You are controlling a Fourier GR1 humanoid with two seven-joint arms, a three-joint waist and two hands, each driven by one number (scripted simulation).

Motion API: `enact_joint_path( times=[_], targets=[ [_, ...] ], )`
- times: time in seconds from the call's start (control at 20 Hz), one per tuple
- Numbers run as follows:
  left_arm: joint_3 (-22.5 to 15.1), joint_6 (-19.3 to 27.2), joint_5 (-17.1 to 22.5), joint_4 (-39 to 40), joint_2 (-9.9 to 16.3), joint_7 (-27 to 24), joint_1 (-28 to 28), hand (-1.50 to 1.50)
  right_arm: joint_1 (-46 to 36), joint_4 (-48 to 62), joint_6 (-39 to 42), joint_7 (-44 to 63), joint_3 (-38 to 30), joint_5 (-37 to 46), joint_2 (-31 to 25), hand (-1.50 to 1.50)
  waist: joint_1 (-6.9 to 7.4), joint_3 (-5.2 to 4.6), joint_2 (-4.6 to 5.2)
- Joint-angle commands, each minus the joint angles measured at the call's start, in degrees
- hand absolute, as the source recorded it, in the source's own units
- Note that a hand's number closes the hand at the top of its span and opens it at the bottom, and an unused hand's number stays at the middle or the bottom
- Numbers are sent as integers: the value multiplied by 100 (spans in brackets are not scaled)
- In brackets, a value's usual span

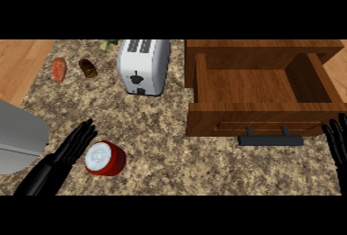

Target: Pick up the can, place it into the drawer and close the drawer

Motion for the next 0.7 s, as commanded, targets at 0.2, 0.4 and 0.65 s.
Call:
enact_joint_path(
  times=[0.2,0.4,0.65],
  targets=[
    [238,-19,-534,1326,-8,-932,-438,-150,-165,-126,114,237,-228,-176,-82,-150,-13,-2,3],
    [513,-367,-395,1088,313,-1393,274,-150,230,32,206,-337,81,173,205,-150,11,-1,-4],
    [440,-161,-850,2023,143,-1746,-383,-150,120,-371,146,214,154,135,273,-150,-10,-2,0]
  ],
)
